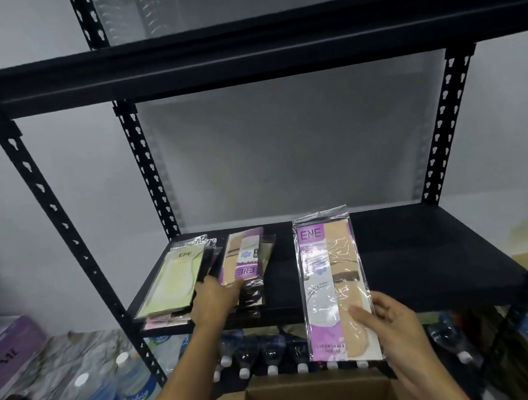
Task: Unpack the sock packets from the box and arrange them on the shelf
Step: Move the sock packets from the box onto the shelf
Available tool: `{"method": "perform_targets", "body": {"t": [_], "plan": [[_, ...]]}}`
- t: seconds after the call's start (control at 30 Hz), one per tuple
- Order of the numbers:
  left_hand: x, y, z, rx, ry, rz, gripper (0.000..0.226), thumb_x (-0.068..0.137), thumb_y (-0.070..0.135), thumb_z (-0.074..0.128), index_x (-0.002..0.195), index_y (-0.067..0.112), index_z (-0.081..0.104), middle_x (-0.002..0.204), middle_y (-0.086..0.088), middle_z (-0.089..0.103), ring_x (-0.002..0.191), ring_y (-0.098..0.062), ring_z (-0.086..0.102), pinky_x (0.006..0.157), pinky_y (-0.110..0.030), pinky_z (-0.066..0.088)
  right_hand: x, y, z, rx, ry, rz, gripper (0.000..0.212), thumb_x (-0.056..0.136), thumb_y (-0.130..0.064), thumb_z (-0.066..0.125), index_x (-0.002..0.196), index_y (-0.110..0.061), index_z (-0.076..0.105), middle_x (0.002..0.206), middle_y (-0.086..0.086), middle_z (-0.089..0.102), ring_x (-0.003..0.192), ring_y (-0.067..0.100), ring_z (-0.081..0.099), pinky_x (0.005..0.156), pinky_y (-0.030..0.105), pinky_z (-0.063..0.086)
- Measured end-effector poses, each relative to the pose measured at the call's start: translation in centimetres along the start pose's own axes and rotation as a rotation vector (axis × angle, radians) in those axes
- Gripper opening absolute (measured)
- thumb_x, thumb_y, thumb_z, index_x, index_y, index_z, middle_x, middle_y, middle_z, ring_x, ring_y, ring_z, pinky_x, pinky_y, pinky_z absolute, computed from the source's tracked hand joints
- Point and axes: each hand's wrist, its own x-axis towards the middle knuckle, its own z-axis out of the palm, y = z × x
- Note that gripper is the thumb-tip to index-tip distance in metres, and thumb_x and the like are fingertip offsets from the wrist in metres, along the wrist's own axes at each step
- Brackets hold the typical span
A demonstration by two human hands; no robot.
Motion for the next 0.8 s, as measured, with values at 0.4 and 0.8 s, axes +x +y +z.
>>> {"method": "perform_targets", "body": {"t": [0.4, 0.8], "plan": [[-1.9, 0.7, -3.2, -0.776, 0.003, -0.100, 0.046, 0.076, -0.006, 0.074, 0.118, 0.005, 0.057, 0.091, -0.013, 0.069, 0.070, -0.020, 0.068, 0.054, -0.030, 0.056, 0.2, 0.8, 0.0, -0.012, -0.026, -0.007, 0.022, 0.079, -0.003, 0.071, 0.101, -0.007, 0.068, 0.094, 0.010, 0.076, 0.084, 0.029, 0.074, 0.068, 0.034, 0.062], [-4.7, -1.1, -4.5, -1.207, -0.195, -0.030, 0.060, 0.087, -0.006, 0.062, 0.131, 0.030, 0.042, 0.116, -0.015, 0.067, 0.094, -0.034, 0.070, 0.067, -0.046, 0.060, 0.1, 1.7, 0.5, -0.028, -0.104, -0.053, 0.068, 0.035, -0.046, 0.094, 0.091, -0.013, 0.073, 0.094, 0.014, 0.075, 0.083, 0.029, 0.074, 0.069, 0.033, 0.061]]}}
